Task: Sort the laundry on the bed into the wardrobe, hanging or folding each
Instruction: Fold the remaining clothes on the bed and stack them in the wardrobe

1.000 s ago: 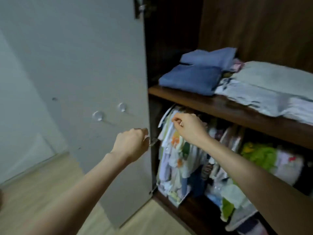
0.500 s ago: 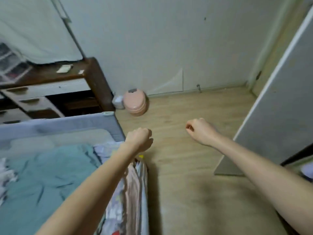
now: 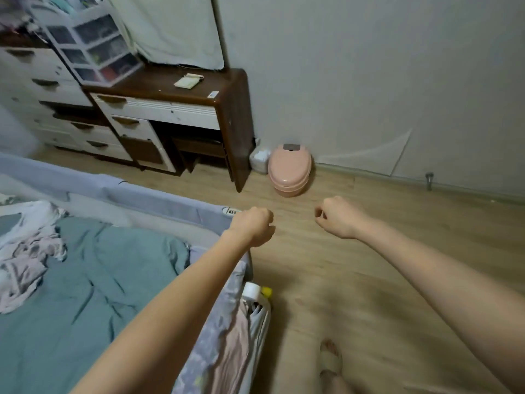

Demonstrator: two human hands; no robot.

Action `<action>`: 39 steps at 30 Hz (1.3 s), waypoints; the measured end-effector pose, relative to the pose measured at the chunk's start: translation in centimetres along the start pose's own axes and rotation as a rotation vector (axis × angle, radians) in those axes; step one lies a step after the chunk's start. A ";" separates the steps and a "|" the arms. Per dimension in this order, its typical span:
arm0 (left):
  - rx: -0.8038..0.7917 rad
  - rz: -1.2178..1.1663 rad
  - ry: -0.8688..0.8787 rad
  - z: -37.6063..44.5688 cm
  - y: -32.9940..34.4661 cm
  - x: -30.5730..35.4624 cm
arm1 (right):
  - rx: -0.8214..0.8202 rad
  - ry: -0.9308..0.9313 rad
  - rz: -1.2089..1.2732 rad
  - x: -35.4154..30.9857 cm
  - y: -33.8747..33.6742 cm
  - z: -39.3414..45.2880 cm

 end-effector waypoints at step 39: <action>0.367 -0.848 -1.351 21.6 -13.8 -54.9 | -0.481 -1.340 -0.114 -46.7 -2.4 68.2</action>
Point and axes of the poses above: each hand's wrist, its own z-axis towards the middle knuckle, its own y-axis out of the palm, x = y × z, the point moved 10 cm from there along z, towards the middle knuckle, and after that the axes turned 5 degrees about -y, right-handed, at the moved point
